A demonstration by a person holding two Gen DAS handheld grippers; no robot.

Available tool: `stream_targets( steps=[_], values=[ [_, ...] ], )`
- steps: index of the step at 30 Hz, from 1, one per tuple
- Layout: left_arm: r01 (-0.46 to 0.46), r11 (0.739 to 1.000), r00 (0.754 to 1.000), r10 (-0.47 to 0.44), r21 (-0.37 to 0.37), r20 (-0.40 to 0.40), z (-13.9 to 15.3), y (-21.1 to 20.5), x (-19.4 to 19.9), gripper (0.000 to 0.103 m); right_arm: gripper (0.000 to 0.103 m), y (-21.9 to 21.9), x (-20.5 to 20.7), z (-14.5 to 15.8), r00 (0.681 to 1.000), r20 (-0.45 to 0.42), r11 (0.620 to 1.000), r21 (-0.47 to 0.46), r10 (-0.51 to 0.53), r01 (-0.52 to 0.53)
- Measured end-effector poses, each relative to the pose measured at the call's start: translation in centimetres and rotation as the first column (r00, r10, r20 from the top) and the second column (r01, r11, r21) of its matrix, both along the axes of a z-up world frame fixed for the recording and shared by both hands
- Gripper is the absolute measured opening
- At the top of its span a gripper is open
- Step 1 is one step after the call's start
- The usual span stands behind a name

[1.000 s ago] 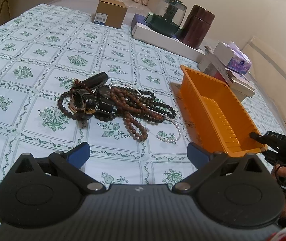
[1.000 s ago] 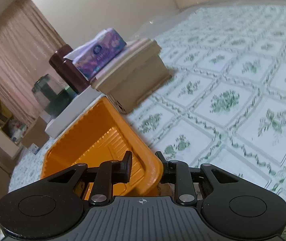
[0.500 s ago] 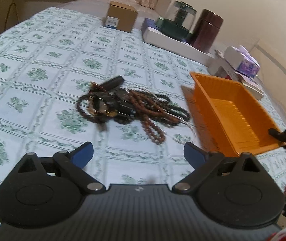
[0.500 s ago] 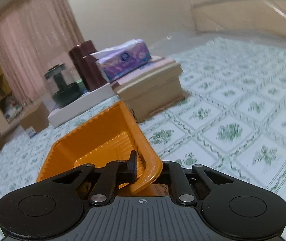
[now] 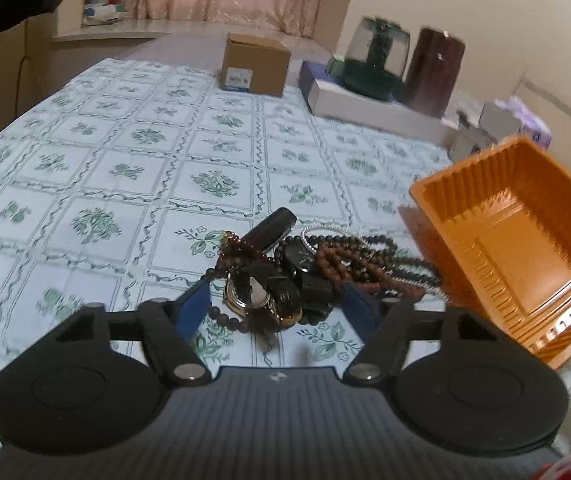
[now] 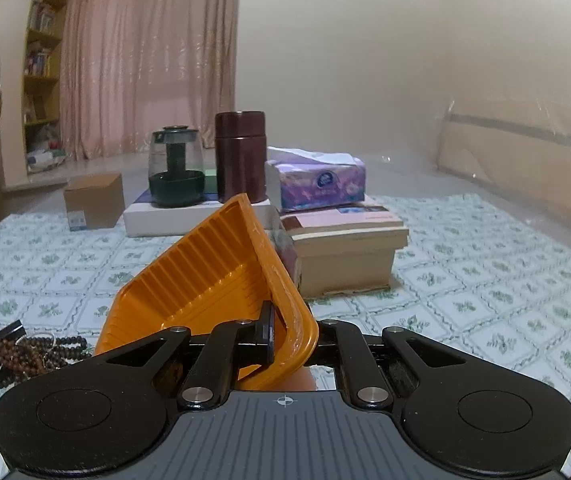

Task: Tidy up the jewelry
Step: 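Lower the left tool onto a black watch and grasp it while the right tool holds the tray, then carry the black watch into the tray and open the left tool while the right tool holds the tray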

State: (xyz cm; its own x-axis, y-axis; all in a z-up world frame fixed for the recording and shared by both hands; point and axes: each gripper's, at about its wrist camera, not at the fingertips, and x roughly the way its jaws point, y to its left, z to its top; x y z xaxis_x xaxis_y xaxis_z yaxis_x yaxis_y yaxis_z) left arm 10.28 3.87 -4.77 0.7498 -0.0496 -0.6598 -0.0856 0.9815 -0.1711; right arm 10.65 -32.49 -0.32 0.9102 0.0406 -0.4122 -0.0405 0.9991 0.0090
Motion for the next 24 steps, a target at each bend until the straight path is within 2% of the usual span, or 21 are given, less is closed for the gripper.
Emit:
stream_targets(
  steps=[2, 6, 7, 8, 16, 24],
  values=[
    [0.019, 0.999, 1.000, -0.018, 0.037, -0.020, -0.5, -0.3, 0.7, 0.043, 0.010, 0.5, 0.0, 0.0, 1.000, 0.005, 1.000, -0.022, 0.006, -0.006],
    [0.036, 0.998, 0.998, -0.033, 0.058, -0.045, -1.2, -0.3, 1.0, 0.027, 0.010, 0.9, 0.0, 0.3, 1.000, 0.012, 0.999, -0.050, 0.017, -0.016],
    [0.037, 0.998, 0.998, -0.035, 0.059, -0.048, -1.2, -0.2, 1.0, 0.017, 0.010, 1.0, 0.0, 0.3, 1.000, 0.014, 0.998, -0.057, 0.019, -0.018],
    [0.038, 0.997, 0.998, -0.035, 0.063, -0.052, -1.2, -0.2, 1.0, 0.014, 0.010, 1.0, -0.1, 0.4, 1.000, 0.015, 0.998, -0.061, 0.020, -0.019],
    [0.047, 0.998, 0.999, -0.046, 0.042, -0.028, 1.0, 1.1, 0.6, 0.014, 0.010, 1.4, -0.3, 0.5, 1.000, 0.017, 0.997, -0.070, 0.024, -0.023],
    [0.103, 0.994, 0.993, -0.104, 0.027, 0.057, 5.9, 0.1, 0.5, 0.014, 0.010, 1.6, -0.6, 0.9, 0.999, 0.019, 0.997, -0.065, 0.035, -0.033]
  ],
)
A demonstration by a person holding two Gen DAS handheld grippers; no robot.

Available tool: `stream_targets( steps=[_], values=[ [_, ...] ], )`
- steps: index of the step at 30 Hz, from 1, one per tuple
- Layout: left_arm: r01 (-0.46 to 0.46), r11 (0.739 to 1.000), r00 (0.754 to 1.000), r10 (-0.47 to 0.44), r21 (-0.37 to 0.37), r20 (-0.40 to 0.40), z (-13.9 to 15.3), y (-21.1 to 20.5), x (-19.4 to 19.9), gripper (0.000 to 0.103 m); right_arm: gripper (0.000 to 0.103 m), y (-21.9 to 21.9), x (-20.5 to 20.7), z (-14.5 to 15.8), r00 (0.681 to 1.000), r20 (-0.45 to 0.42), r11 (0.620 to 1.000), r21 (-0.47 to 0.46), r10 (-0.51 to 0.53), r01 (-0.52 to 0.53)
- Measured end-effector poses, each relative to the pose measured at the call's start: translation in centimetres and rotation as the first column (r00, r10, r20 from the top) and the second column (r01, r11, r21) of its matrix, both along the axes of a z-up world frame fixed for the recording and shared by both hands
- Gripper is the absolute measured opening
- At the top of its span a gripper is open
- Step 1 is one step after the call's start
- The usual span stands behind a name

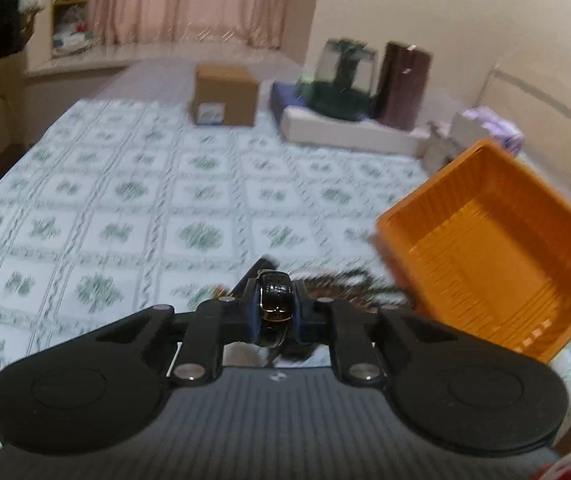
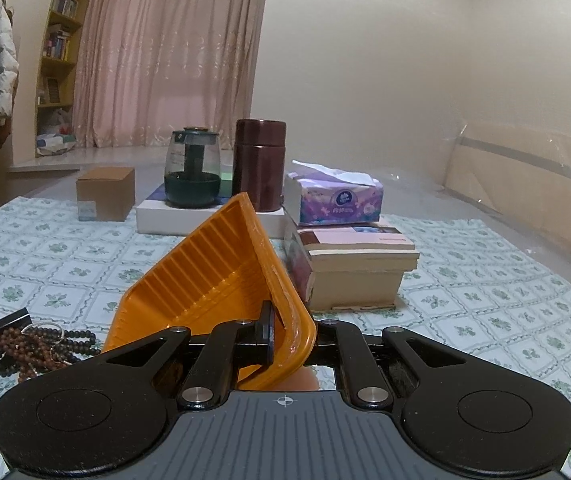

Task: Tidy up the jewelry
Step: 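Carry the black watch into the tray and open the left tool while the right tool holds the tray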

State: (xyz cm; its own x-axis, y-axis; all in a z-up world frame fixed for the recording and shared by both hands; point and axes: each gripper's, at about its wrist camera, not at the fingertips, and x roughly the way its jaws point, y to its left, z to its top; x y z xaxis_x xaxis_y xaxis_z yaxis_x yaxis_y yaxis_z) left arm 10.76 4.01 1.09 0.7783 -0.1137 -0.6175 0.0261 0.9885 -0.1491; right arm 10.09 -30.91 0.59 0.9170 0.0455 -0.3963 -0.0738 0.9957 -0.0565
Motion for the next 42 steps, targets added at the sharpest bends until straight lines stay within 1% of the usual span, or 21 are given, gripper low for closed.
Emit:
stream_targets(
  steps=[3, 8, 11, 16, 20, 24, 25, 26, 27, 28, 32, 36, 40, 42],
  values=[
    [0.064, 0.998, 0.998, -0.063, -0.021, 0.024, 1.5, -1.6, 0.5, 0.014, 0.010, -0.1, -0.1, 0.0, 1.000, 0.001, 1.000, 0.004, 0.001, -0.001],
    [0.167, 0.984, 0.986, -0.165, -0.065, 0.031, 2.0, -5.6, 1.6, 0.014, 0.010, -0.1, 0.0, 0.1, 1.000, -0.002, 1.000, 0.015, -0.004, 0.004],
    [0.227, 0.969, 0.974, -0.226, -0.100, 0.016, 1.0, -8.1, 2.5, 0.014, 0.010, -0.2, 0.0, -0.1, 1.000, -0.004, 1.000, 0.023, -0.006, 0.006],
    [0.300, 0.941, 0.952, -0.306, -0.159, -0.020, -1.2, -11.7, 3.7, 0.014, 0.010, -0.4, -0.1, -0.4, 1.000, -0.012, 0.999, 0.037, -0.016, 0.016],
    [0.349, 0.921, 0.932, -0.361, -0.175, -0.040, -2.6, -14.3, 4.5, 0.014, 0.010, -0.4, -0.1, -0.5, 1.000, -0.016, 0.999, 0.044, -0.015, 0.015],
    [0.379, 0.908, 0.917, -0.394, -0.180, -0.060, -3.6, -16.3, 4.8, 0.014, 0.010, -0.6, 0.0, -0.7, 1.000, -0.023, 0.998, 0.054, -0.017, 0.018],
    [0.385, 0.904, 0.914, -0.402, -0.186, -0.061, -3.7, -16.6, 4.7, 0.019, 0.010, -0.6, 0.0, -0.8, 1.000, -0.024, 0.998, 0.057, -0.016, 0.018],
    [0.389, 0.902, 0.913, -0.404, -0.187, -0.052, -3.6, -16.8, 4.6, 0.029, 0.010, -0.7, 0.0, -0.9, 1.000, -0.025, 0.998, 0.059, -0.017, 0.018],
    [0.387, 0.904, 0.916, -0.400, -0.181, -0.041, -3.5, -16.7, 4.3, 0.033, 0.010, -0.7, 0.0, -0.9, 0.999, -0.029, 0.998, 0.061, -0.014, 0.015],
    [0.381, 0.908, 0.919, -0.392, -0.172, -0.034, -3.3, -16.5, 4.2, 0.035, 0.010, -0.7, 0.0, -1.0, 0.999, -0.029, 0.998, 0.063, -0.015, 0.017],
    [0.338, 0.931, 0.938, -0.346, -0.141, -0.035, -3.1, -14.3, 3.3, 0.035, 0.010, -0.8, -0.1, -1.1, 0.999, -0.031, 0.998, 0.067, -0.018, 0.020],
    [0.248, 0.965, 0.967, -0.252, -0.088, -0.039, -3.3, -10.9, 1.8, 0.035, 0.010, -0.8, -0.2, -1.1, 0.999, -0.029, 0.997, 0.073, -0.021, 0.023],
    [0.141, 0.989, 0.988, -0.143, -0.043, -0.048, -3.8, -7.3, -0.1, 0.035, 0.010, -0.9, -0.3, -1.1, 0.999, -0.032, 0.997, 0.075, -0.022, 0.025],
    [0.088, 0.996, 0.995, -0.089, -0.024, -0.051, -4.2, -5.6, -0.9, 0.035, 0.010, -0.9, -0.2, -1.1, 0.999, -0.032, 0.997, 0.076, -0.023, 0.026]
  ],
)
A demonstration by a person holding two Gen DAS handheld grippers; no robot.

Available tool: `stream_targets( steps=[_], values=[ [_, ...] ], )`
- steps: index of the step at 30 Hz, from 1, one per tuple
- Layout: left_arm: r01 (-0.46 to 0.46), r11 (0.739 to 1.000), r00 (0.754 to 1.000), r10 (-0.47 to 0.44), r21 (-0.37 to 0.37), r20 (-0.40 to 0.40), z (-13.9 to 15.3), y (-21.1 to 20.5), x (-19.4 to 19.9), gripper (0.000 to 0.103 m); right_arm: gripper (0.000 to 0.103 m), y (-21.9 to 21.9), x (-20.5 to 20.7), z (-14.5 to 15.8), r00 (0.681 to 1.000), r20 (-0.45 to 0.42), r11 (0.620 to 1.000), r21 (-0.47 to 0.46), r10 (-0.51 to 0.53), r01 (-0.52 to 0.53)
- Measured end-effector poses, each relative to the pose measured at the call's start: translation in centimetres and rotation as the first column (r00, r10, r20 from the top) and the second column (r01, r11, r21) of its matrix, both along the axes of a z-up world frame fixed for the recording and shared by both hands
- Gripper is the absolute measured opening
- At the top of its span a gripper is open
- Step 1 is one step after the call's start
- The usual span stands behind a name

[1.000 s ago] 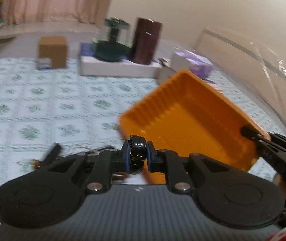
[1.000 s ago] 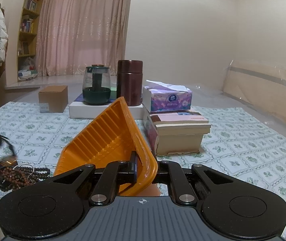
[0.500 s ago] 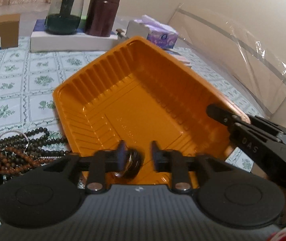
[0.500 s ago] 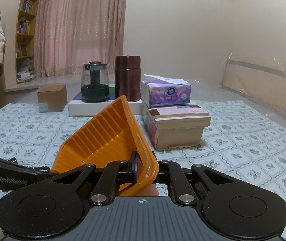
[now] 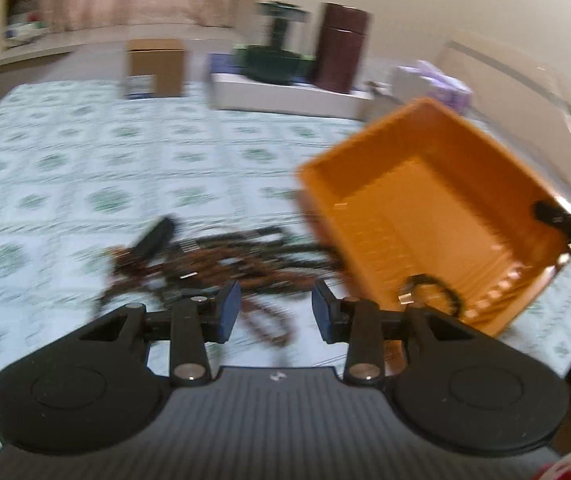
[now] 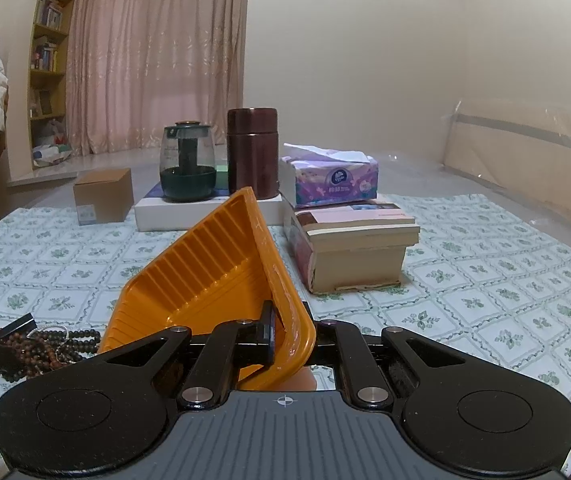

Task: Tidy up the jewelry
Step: 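Carry the black watch into the tray and open the left tool while the right tool holds the tray, then grasp a dark bead bracelet from the pile with the left tool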

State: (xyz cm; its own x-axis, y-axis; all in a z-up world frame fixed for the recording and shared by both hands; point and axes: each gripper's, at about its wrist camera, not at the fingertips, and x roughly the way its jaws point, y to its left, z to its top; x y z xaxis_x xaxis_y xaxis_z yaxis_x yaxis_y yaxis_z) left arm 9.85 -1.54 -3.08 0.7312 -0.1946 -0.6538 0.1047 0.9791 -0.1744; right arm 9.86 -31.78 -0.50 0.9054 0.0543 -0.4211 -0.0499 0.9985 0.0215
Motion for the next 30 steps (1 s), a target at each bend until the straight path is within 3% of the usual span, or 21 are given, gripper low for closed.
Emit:
stream_targets(
  steps=[5, 10, 22, 30],
  values=[
    [-0.088, 0.995, 0.996, 0.089, 0.044, -0.017, -1.1, 3.5, -1.0, 0.035, 0.010, 0.2, 0.0, 0.0, 1.000, 0.003, 1.000, -0.006, 0.000, 0.000],
    [-0.117, 0.990, 0.993, 0.119, 0.082, -0.019, -2.3, 4.9, -0.9, 0.035, 0.010, 0.2, -0.1, 0.0, 1.000, -0.001, 1.000, -0.011, -0.004, 0.004],
    [0.010, 0.980, 0.998, 0.001, 0.200, -0.056, -4.9, 3.7, 2.0, 0.034, 0.010, 0.4, 0.1, -0.1, 1.000, -0.002, 1.000, -0.028, -0.008, 0.008],
    [0.043, 0.970, 0.997, -0.025, 0.238, -0.080, -5.4, 3.4, 2.7, 0.020, 0.010, 0.3, 0.2, -0.3, 1.000, -0.004, 0.999, -0.032, -0.011, 0.011]
  ],
)
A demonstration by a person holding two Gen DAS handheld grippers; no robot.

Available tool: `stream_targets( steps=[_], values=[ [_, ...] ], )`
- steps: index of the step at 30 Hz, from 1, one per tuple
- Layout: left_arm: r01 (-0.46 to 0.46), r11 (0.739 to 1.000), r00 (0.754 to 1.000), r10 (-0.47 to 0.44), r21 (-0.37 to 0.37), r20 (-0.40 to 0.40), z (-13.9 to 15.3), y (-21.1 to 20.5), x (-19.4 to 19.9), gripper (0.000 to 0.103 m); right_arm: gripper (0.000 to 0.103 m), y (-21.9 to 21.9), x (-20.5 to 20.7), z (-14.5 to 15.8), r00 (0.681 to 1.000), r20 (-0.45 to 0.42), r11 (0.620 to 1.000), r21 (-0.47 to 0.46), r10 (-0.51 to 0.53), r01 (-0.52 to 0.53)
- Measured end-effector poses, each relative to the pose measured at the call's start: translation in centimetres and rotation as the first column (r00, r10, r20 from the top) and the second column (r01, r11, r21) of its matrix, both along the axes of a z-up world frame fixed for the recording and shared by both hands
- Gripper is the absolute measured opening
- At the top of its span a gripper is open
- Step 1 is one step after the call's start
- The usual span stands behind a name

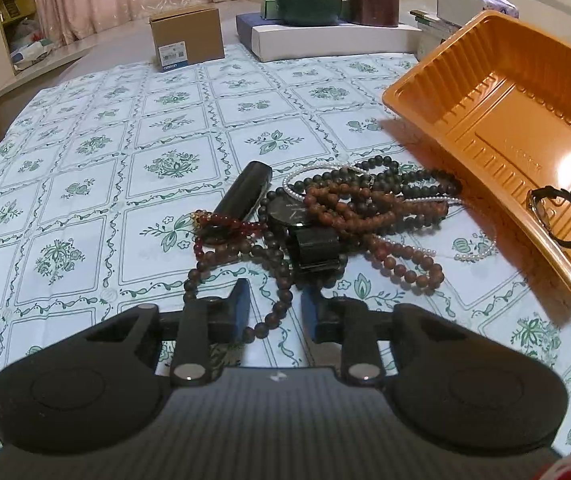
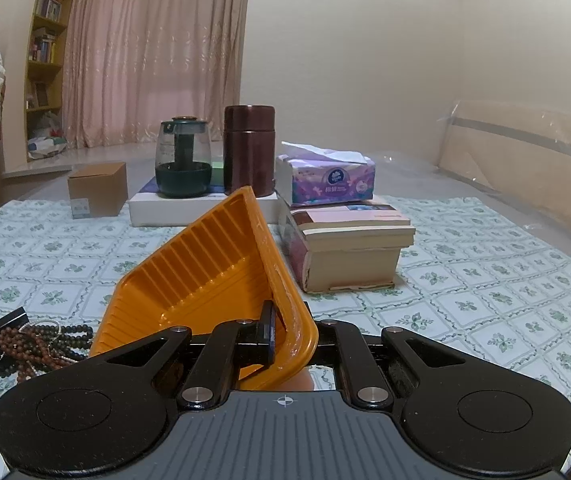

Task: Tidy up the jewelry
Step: 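Grasp a dark bead bracelet from the pile with the left tool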

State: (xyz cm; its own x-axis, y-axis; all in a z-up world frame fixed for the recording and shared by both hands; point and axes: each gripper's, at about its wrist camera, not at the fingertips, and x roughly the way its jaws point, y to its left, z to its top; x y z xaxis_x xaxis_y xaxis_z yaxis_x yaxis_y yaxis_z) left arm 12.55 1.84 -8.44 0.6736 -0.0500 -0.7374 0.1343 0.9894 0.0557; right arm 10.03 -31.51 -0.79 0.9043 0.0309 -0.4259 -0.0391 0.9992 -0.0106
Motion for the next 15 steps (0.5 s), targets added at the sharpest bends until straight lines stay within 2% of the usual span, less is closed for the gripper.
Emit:
stream_targets(
  steps=[2, 7, 15],
  values=[
    [0.000, 1.000, 1.000, 0.000, -0.002, -0.012, 0.0, 0.0, 0.1, 0.008, 0.010, 0.0, 0.0, 0.0, 1.000, 0.000, 1.000, 0.001, 0.000, 0.000],
    [-0.002, 1.000, 1.000, 0.002, 0.010, -0.023, 0.8, 0.0, -0.2, 0.006, 0.010, 0.0, 0.0, 0.0, 1.000, 0.000, 1.000, 0.001, 0.000, 0.000],
    [-0.006, 0.999, 1.000, 0.006, -0.034, 0.005, 3.6, 0.0, -1.7, 0.006, 0.010, 0.3, -0.2, 0.2, 1.000, 0.003, 1.000, 0.001, 0.009, -0.009]
  ],
)
